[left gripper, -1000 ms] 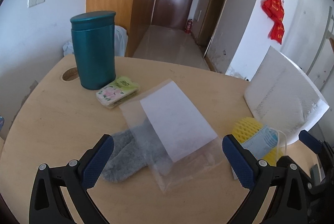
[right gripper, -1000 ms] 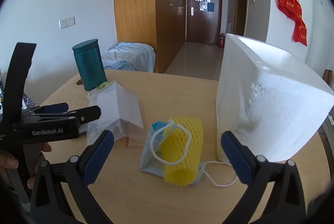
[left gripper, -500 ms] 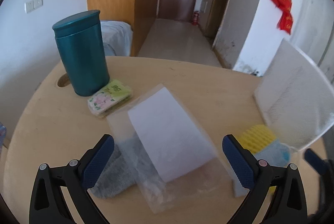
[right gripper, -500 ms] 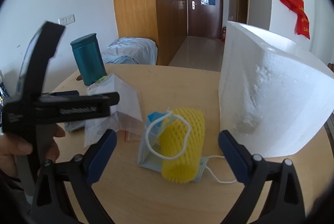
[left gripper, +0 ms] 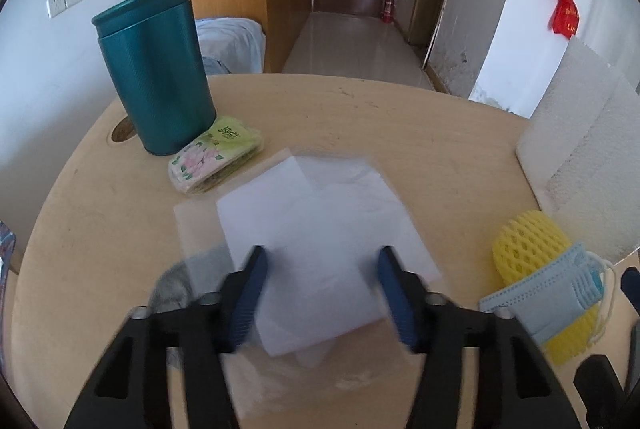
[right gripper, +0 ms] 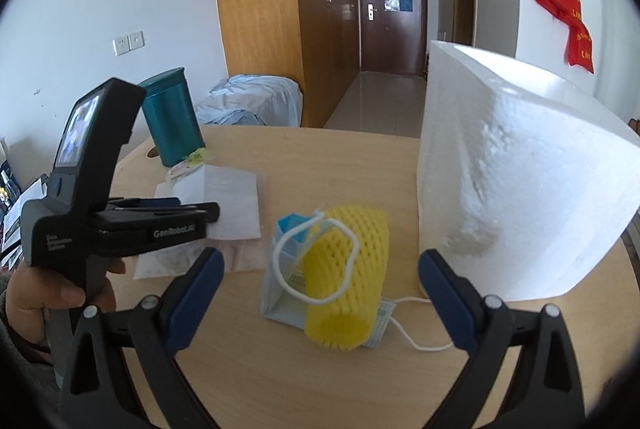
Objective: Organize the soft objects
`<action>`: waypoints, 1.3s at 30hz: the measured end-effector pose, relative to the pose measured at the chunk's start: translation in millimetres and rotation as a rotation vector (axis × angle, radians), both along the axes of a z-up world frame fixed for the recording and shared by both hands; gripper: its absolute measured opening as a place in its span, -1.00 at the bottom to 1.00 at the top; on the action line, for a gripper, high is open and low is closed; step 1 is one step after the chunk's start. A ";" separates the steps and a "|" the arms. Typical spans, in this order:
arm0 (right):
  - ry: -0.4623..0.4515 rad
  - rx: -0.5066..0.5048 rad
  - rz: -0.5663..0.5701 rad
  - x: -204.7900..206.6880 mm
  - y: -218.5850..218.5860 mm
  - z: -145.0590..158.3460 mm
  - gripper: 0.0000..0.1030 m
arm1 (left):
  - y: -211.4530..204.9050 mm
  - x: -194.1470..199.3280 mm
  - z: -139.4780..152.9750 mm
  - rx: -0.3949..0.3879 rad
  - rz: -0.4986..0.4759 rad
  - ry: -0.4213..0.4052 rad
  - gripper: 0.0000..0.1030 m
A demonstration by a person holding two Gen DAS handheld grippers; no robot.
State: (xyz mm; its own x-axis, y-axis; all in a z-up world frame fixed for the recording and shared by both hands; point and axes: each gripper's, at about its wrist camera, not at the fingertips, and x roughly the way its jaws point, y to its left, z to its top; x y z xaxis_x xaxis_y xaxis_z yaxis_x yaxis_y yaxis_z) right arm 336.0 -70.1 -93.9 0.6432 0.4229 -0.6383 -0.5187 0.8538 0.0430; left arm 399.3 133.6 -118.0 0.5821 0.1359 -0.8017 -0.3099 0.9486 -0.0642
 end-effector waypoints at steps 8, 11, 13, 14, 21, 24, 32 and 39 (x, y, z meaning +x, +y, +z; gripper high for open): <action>-0.007 0.004 0.000 -1.8 -0.3 0.4 0.93 | -5.5 -22.2 15.4 0.021 -0.052 -0.051 -0.59; -0.008 0.006 0.006 -1.3 -0.2 0.2 0.93 | 1.2 -47.3 25.4 0.017 -0.040 -0.097 -0.54; -0.008 0.005 0.010 -1.1 1.2 -0.1 0.93 | 8.4 -63.0 28.2 -0.035 -0.037 -0.120 -0.25; -0.008 0.006 0.013 -1.0 2.0 0.0 0.93 | 10.0 -72.7 28.3 -0.060 -0.031 -0.132 0.07; -0.018 0.014 0.024 -5.9 1.1 3.1 0.93 | -16.0 -97.0 23.5 -0.048 -0.100 -0.150 0.47; -0.014 0.023 0.023 -5.4 -0.2 3.5 0.93 | -32.0 -95.6 16.1 -0.012 -0.143 -0.123 0.47; -0.017 0.035 0.025 -7.0 -2.6 4.9 0.93 | -45.4 -68.5 -1.5 0.103 -0.142 -0.079 0.47; -0.011 0.029 0.014 -5.2 -3.4 3.1 0.93 | -26.3 -59.5 -8.1 0.109 -0.086 -0.087 0.09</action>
State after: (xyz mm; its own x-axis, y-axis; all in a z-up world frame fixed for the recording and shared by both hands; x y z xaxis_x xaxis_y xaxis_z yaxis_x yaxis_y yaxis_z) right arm 330.9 -73.5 -90.8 0.6441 0.4499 -0.6186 -0.5310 0.8451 0.0617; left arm 339.8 107.3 -126.1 0.6619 0.1659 -0.7310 -0.2254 0.9741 0.0170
